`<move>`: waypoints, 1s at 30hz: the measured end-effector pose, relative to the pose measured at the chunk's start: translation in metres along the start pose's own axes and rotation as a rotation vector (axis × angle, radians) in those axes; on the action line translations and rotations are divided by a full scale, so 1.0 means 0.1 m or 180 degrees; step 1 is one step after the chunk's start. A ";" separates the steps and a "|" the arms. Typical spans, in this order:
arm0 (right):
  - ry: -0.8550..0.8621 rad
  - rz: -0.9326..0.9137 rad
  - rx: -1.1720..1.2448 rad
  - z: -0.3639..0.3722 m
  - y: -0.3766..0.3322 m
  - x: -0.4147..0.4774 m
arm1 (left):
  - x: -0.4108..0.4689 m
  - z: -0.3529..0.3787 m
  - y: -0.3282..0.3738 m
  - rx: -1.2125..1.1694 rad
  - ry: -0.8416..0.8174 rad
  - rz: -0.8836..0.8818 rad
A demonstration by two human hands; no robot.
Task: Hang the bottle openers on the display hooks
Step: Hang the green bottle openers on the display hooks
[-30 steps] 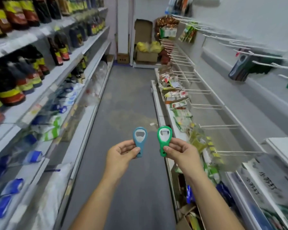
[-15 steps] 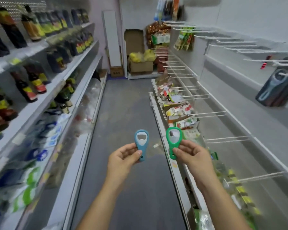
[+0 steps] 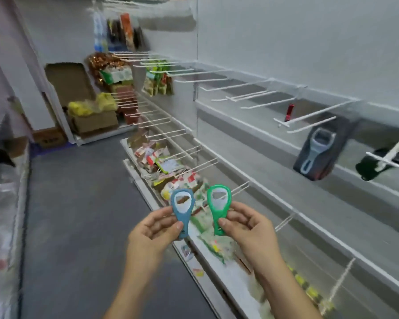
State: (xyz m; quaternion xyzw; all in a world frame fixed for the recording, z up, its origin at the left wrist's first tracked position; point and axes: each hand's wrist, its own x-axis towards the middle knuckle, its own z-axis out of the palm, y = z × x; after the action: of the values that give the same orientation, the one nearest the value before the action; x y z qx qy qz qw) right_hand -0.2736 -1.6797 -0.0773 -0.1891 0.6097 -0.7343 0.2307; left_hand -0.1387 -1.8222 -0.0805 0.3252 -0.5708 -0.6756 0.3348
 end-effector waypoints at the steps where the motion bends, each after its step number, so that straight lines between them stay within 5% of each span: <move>1: 0.0163 -0.0034 0.0002 0.02 -0.01 0.07 | 0.17 0.04 0.01 -0.0026 -0.0146 -0.0012; 9: 0.1710 -0.0384 0.0190 0.27 -0.22 0.22 | 1.21 0.25 0.24 -0.0034 -0.1576 -0.0159; 19: 0.3038 -0.0752 0.0040 0.03 -0.47 -0.70 | 0.76 0.92 0.13 -0.0022 -0.2825 -0.0328; 30: 0.3275 -0.0886 -0.0170 -0.79 -0.75 -1.70 | -0.48 1.55 0.01 -0.0079 -0.3188 -0.0366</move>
State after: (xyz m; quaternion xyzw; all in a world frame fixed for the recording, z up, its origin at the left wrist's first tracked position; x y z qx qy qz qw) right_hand -0.1860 -1.5075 -0.0181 0.1105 0.6316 -0.7401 -0.2026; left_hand -0.2392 -1.6968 -0.0555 -0.0120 -0.6345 -0.7727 -0.0140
